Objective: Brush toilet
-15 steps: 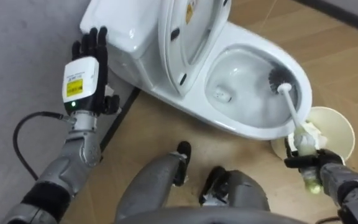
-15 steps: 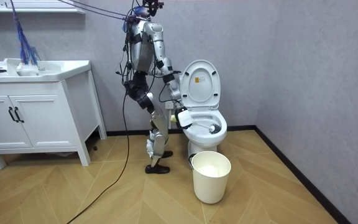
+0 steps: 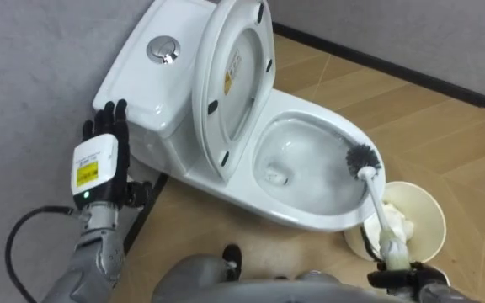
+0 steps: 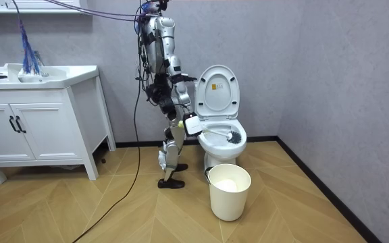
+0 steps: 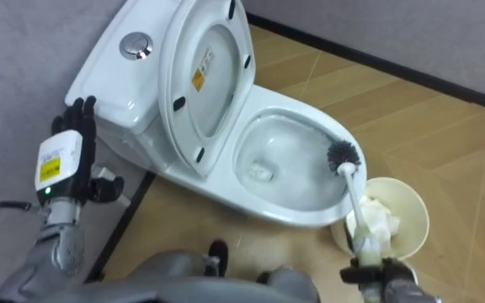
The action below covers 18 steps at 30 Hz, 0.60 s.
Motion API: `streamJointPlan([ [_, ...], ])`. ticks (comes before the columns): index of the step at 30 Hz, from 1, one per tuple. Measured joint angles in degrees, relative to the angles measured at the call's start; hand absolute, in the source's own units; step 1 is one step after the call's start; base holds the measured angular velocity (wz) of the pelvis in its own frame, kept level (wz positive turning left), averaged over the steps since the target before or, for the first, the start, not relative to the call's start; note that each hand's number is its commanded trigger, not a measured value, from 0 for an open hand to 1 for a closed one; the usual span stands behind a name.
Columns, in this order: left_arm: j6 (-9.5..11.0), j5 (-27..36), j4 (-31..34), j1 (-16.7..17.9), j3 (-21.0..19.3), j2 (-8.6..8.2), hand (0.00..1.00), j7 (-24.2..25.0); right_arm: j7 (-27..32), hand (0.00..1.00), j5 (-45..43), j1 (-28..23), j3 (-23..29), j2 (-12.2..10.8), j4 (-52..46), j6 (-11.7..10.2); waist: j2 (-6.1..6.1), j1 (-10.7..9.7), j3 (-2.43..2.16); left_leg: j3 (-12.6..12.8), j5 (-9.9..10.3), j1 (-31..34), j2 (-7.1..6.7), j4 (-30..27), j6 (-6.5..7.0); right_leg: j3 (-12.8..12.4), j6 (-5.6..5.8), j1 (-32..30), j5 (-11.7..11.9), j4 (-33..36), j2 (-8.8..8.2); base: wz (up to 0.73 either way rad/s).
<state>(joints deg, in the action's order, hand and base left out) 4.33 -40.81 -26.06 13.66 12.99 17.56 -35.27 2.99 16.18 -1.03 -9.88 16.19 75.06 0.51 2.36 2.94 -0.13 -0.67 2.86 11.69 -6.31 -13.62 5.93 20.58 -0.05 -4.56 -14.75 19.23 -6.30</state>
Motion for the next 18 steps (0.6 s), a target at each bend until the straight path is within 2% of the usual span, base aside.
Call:
streamJointPlan([
  [1, 0.2, 0.6, 0.5, 1.0, -1.2, -0.16, 0.0, 0.2, 0.0, 1.0, -0.1, -0.3, 0.5, -0.3, 0.0, -0.2, 0.2, 0.1, -0.1, -0.1, 0.1, -1.1, 0.0, 0.5, 0.0, 0.0, 0.07, 1.4, 0.2, -1.1, 0.27, 0.0],
  [3, 0.9, 0.7, 0.6, 2.5, -3.9, -0.77, 0.0, 0.6, 0.1, 1.0, -0.8, -0.9, 1.3, -0.4, -0.2, -0.6, 0.37, 0.4, 0.08, -0.1, 0.5, -3.1, 0.05, 1.2, -0.08, 0.0, 0.05, 3.7, 0.5, -2.9, 0.63, -0.02],
  [5, 1.6, 0.9, 0.5, 4.4, -6.4, -1.68, 0.0, 0.6, 0.9, 1.0, -0.7, -2.1, 3.5, -0.7, -0.9, -1.2, 0.26, 0.7, 0.05, -0.1, 1.3, -4.7, 0.09, 1.3, -0.13, 0.0, 0.23, 6.0, 0.7, -4.9, 1.1, -0.04],
  [6, 2.7, 2.1, -0.5, 5.5, -7.6, -1.84, 0.0, 0.5, 1.7, 1.0, -0.7, -2.7, 5.1, -0.8, -1.8, -1.5, 0.34, 0.8, 0.1, -0.1, 1.6, -5.4, 0.09, 1.5, -0.21, -0.1, 0.27, 6.9, 0.8, -5.7, 1.3, -0.04],
  [8, 3.2, 4.5, -3.5, 6.3, -8.7, -2.01, 0.0, 0.5, 3.2, 1.0, -0.7, -3.2, 6.5, -1.0, -3.5, -1.8, 0.08, 0.8, 0.09, 0.0, 1.8, -6.1, 0.12, 2.1, -0.31, -0.1, 0.27, 7.9, 0.9, -6.8, 1.51, -0.02],
  [9, 3.3, 7.1, -4.8, 7.4, -9.5, -2.84, 0.0, 0.6, 3.9, 1.0, -0.8, -3.6, 7.3, -1.1, -4.9, -2.0, -0.25, 0.8, 0.0, 0.1, 2.1, -6.4, 0.2, 2.1, -0.35, -0.2, 0.25, 8.6, 1.1, -7.6, 1.7, -0.1],
  [10, 3.9, 9.7, -6.4, 8.4, -10.7, -3.89, 0.0, 0.7, 4.4, 1.0, -1.1, -3.6, 8.2, -1.1, -6.3, -2.1, 0.12, 1.0, 0.25, 0.4, 2.3, -6.9, 0.26, 2.4, -0.4, -0.6, 0.22, 8.8, 1.2, -7.7, 1.75, -0.15],
  [11, 4.2, 10.9, -7.4, 8.7, -11.2, -4.21, 0.0, 1.0, 4.5, 1.0, -1.3, -3.6, 8.6, -1.2, -6.7, -2.4, -0.3, 1.2, 0.14, 0.5, 2.5, -7.2, 0.27, 2.5, -0.45, -0.9, 0.21, 9.0, 1.2, -7.8, 1.86, -0.12],
  [12, 4.9, 13.4, -10.9, 9.2, -12.1, -4.67, 0.0, 1.4, 5.1, 1.0, -1.8, -3.9, 9.5, -1.2, -7.9, -2.7, -0.11, 1.3, 0.32, 0.5, 2.6, -8.1, 0.22, 2.9, -0.5, -0.9, 0.22, 10.0, 1.2, -8.6, 2.17, -0.03],
  [15, 4.7, 19.3, -19.1, 9.1, -15.9, -6.49, 0.0, 3.7, 6.7, 1.0, -5.9, -4.2, 13.0, -1.3, -12.5, -2.6, -0.05, 1.4, 0.39, 1.5, 3.5, -9.0, 0.53, 2.9, -0.71, -1.7, 0.24, 11.0, 1.2, -9.4, 2.34, -0.12],
  [16, 4.5, 21.3, -20.6, 9.9, -17.8, -7.25, 0.0, 4.6, 7.4, 1.0, -7.5, -4.2, 14.1, -1.3, -13.8, -3.2, 0.18, 1.7, 0.37, 1.9, 3.8, -9.1, 0.66, 3.0, -0.84, -2.1, 0.2, 11.1, 1.2, -9.5, 2.41, -0.22],
  [18, 4.4, 25.2, -22.8, 10.6, -19.2, -7.94, 0.0, 5.3, 9.5, 1.0, -8.4, -4.0, 14.2, -1.3, -15.2, -3.6, 0.69, 2.2, 0.36, 2.3, 4.3, -9.7, 0.83, 3.0, -0.99, -3.0, 0.2, 11.5, 1.2, -9.7, 2.49, -0.16],
])
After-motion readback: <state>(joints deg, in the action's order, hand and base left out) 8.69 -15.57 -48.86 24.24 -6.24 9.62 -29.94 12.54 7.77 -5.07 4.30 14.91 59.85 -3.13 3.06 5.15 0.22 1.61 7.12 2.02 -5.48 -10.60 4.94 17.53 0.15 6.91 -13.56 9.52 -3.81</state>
